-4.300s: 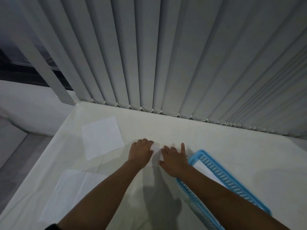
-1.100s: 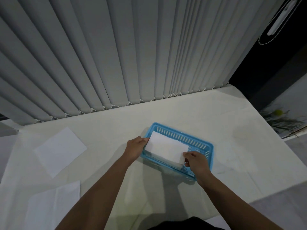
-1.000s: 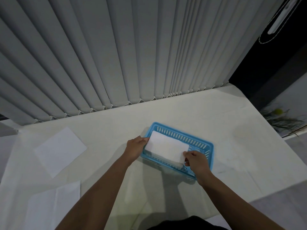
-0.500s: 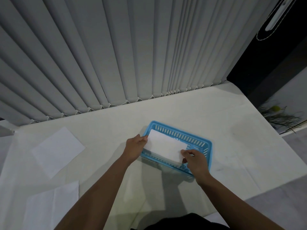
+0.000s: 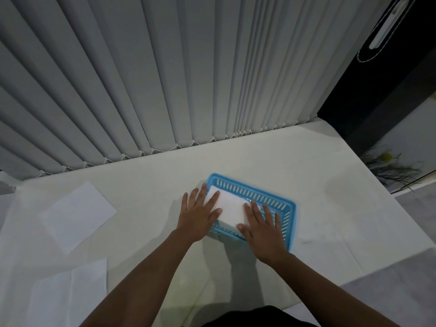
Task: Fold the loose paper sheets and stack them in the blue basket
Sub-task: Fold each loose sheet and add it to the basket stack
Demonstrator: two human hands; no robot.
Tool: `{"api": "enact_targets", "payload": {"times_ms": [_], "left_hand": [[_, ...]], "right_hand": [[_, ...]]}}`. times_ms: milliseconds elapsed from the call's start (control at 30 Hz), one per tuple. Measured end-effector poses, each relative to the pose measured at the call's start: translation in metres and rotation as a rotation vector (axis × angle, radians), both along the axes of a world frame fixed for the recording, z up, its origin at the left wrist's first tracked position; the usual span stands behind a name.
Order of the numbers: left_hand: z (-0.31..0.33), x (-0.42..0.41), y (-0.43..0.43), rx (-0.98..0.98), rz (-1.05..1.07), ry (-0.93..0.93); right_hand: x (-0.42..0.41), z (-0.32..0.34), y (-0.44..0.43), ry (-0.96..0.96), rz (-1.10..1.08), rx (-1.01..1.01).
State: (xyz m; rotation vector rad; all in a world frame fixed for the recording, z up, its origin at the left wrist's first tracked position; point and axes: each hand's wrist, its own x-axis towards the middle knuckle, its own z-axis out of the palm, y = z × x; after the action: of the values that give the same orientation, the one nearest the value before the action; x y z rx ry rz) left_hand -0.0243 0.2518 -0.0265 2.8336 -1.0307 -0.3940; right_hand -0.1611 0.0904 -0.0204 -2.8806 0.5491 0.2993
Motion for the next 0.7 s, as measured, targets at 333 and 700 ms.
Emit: {"api": "enact_targets", "payload": {"times_ms": [333,700], "left_hand": [[0.006,0.001,0.0,-0.2,0.242,0.202],[0.028,-0.027,-0.023,-0.612,0.691,0.569]], "right_hand": [[-0.03,0.005,-0.026,-0.12,-0.189,0.061],[-0.039,0.011,-0.037,-0.341,-0.724,0.784]]}}
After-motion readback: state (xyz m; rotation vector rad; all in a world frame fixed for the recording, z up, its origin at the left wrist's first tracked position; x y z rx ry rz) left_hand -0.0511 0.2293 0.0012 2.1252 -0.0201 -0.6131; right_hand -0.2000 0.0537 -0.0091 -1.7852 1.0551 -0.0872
